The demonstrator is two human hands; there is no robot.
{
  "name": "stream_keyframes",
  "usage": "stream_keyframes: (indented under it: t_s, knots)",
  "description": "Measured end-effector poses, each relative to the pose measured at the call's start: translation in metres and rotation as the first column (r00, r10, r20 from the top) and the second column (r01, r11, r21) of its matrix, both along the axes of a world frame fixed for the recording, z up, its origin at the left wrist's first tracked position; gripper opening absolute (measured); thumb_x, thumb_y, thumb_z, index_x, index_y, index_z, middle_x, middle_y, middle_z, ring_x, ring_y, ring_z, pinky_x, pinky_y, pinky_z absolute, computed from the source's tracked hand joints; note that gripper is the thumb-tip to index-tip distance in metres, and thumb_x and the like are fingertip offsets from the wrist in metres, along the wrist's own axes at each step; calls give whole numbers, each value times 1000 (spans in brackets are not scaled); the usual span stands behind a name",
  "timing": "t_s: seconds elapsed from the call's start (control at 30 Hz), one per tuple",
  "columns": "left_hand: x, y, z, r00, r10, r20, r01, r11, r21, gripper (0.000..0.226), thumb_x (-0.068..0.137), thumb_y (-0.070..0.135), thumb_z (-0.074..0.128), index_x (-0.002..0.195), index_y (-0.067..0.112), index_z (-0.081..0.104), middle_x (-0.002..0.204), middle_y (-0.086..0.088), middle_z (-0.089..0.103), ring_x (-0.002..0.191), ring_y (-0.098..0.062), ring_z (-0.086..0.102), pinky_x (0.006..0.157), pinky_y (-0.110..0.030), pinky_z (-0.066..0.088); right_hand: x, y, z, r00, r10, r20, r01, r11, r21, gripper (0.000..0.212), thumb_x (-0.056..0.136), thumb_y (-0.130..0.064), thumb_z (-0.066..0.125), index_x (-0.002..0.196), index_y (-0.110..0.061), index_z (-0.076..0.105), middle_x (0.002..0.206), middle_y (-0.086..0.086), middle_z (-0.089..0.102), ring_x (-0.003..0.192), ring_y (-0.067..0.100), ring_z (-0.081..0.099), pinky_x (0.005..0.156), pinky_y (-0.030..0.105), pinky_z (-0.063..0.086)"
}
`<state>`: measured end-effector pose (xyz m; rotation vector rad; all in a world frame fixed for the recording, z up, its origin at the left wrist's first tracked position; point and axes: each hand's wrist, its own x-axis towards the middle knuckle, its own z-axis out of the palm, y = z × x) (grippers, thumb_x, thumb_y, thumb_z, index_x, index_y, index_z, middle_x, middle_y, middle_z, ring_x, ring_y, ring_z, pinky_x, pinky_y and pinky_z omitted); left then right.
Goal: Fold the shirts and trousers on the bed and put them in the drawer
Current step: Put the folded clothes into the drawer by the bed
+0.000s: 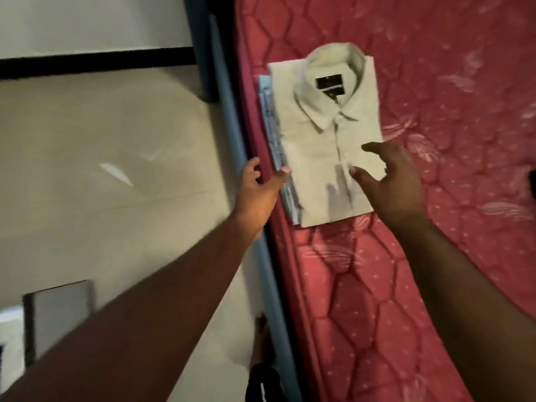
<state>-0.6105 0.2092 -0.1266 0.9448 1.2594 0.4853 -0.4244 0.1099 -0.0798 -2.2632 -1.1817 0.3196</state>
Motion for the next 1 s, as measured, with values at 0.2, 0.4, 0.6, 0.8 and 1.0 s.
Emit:
stream_keyframes:
  t_s: [0.2,0.4,0.6,0.8,1.0]
  knots:
    - [66,-4,-22,990,91,-103,-104,986,-130,108,59,57,87,144,21,31,128,5,56,110,-18,62,94,-41,53,83,-2,-41,861,-227,-456,219,973,-71,61,80,-31,78,129,-14,47,121,-4,60,108,10,59,88,24,50]
    - [78,-3,-10,993,86,-77,-96,986,-140,19,84,20,76,85,16,58,78,3,67,51,-4,64,43,-18,50,110,13,-66,702,-249,-667,122,965,-232,59,70,-43,83,118,-19,61,101,-5,72,83,11,71,66,29,58]
    - [43,-39,-4,998,4,-70,-26,948,-318,18,83,13,74,101,8,72,85,-6,76,67,-16,72,52,-24,55,73,-44,-58,560,-389,-731,92,907,-412,38,77,-40,79,106,-17,69,86,-5,74,62,5,70,44,17,46]
    - [-17,-128,2,901,-391,-190,271,847,-457,59,66,58,80,117,36,59,111,8,68,101,-16,63,88,-41,51,25,-166,-45,572,-459,-679,218,884,-414,15,85,-25,72,98,-18,69,75,-4,73,59,7,67,45,22,48]
    - [10,-84,8,998,-23,-58,15,992,-128,98,64,42,72,148,25,24,134,3,52,103,-3,61,81,-29,52,-29,-212,-63,171,-546,-820,722,636,-273,39,86,-23,70,123,-16,59,114,3,70,105,21,66,88,39,55]
